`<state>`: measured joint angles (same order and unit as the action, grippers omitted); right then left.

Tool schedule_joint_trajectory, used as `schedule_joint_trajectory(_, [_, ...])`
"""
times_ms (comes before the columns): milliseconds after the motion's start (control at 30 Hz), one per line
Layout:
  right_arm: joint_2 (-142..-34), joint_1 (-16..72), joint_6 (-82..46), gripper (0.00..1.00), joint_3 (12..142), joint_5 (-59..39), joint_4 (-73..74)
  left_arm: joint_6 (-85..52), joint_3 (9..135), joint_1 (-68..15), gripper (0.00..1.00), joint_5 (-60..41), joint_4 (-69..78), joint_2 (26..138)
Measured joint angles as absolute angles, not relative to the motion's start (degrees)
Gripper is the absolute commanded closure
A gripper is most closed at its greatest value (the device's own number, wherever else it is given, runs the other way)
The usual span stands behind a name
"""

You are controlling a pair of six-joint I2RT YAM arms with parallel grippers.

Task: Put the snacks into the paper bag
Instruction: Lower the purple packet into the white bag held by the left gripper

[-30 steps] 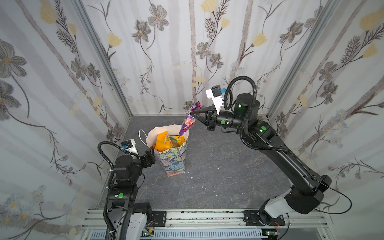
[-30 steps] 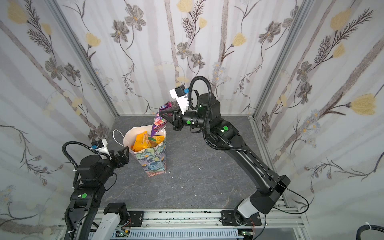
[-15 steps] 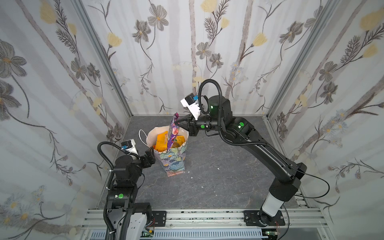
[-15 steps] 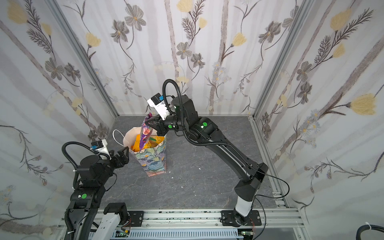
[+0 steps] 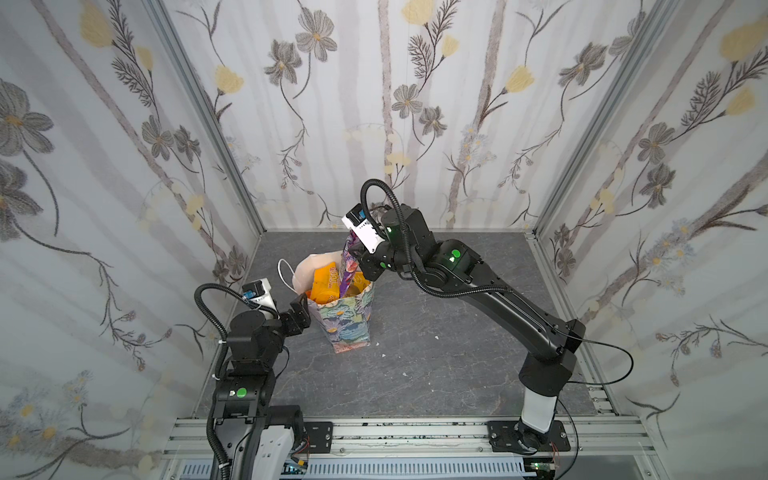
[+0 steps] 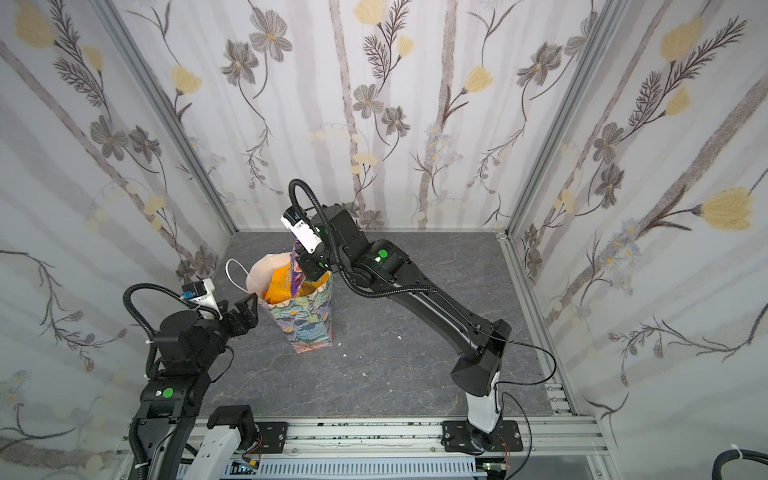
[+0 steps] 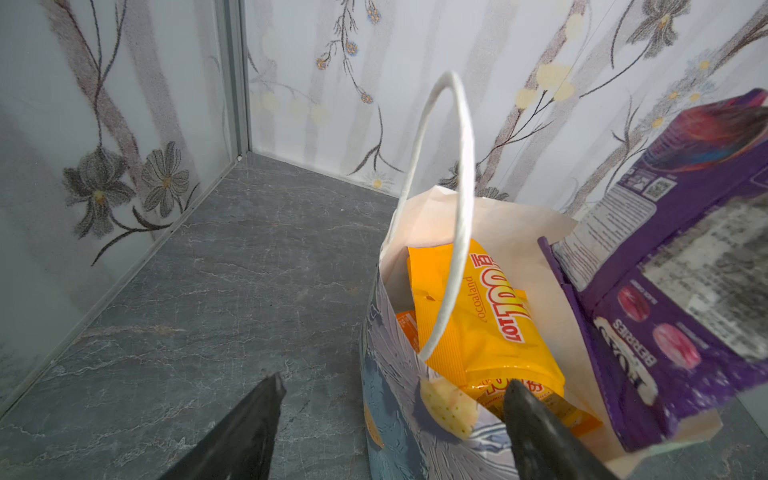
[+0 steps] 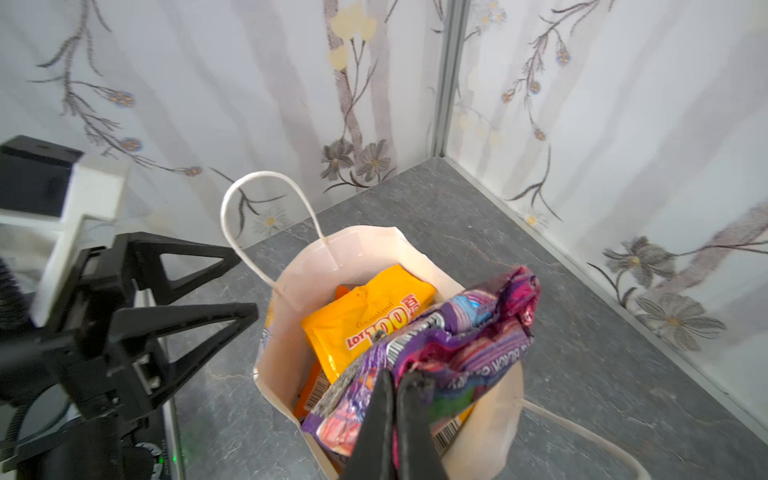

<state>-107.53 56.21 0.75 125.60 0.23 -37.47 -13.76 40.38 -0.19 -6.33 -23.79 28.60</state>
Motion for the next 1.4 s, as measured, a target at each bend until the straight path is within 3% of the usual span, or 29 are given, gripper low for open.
schedule_joint_trajectory(467, [-109.23, 57.78, 5.48, 1.0, 125.84, 12.78, -40.05, -13.76, 40.38, -0.19, 0.16, -6.31, -23.79, 28.47])
schedule_joint_trajectory(1400, [-113.08, 60.64, 7.11, 0.98, 126.85, 20.91, -40.03, -13.76, 40.36, -0.19, 0.16, -6.31, -23.79, 28.47])
